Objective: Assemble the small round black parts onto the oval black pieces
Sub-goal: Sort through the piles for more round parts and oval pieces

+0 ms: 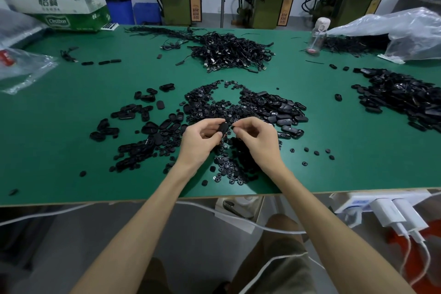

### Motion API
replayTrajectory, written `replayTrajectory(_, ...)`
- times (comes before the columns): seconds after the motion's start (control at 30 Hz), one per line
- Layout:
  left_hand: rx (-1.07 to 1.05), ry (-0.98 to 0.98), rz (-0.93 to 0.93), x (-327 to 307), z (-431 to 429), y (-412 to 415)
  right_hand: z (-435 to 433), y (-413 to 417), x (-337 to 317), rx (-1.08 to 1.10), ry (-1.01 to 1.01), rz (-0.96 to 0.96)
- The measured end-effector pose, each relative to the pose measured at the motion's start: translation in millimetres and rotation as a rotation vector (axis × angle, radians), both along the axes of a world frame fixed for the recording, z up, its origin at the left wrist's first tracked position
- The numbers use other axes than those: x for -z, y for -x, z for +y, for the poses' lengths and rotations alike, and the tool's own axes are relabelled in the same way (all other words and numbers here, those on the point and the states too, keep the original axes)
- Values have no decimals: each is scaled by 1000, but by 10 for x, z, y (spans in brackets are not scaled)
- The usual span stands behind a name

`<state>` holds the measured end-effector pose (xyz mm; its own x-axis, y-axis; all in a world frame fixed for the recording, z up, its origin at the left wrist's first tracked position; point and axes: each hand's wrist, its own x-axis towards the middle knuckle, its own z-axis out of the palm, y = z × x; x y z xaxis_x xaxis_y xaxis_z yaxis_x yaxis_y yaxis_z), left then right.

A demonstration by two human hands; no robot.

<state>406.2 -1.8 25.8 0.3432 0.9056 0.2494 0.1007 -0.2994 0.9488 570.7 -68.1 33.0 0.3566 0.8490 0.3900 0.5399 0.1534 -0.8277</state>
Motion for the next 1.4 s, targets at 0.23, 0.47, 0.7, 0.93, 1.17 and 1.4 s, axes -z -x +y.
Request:
replayTrajectory(0.23, -6, 10, -39, -7, 5, 22, 20, -44, 43, -30, -24, 126)
replayTrajectory(0.47, 32, 21, -45, 3, 5, 12, 23, -44, 49, -45, -24, 125)
replayTrajectory(0.7, 71, 6, -26, 17, 20, 3, 12, -19, 25, -21, -19, 62)
replayTrajectory(0.93, 92, 49, -71, 18, 21, 9, -5, 9, 7, -12, -11, 28)
replayTrajectory(1.17, 102, 61, -114, 48, 34, 8, -23, 16, -3, -14, 4, 40)
replayTrajectory(1.4, 148, 94, -150, 52, 23, 7, -35, 18, -6, 5, 0, 20)
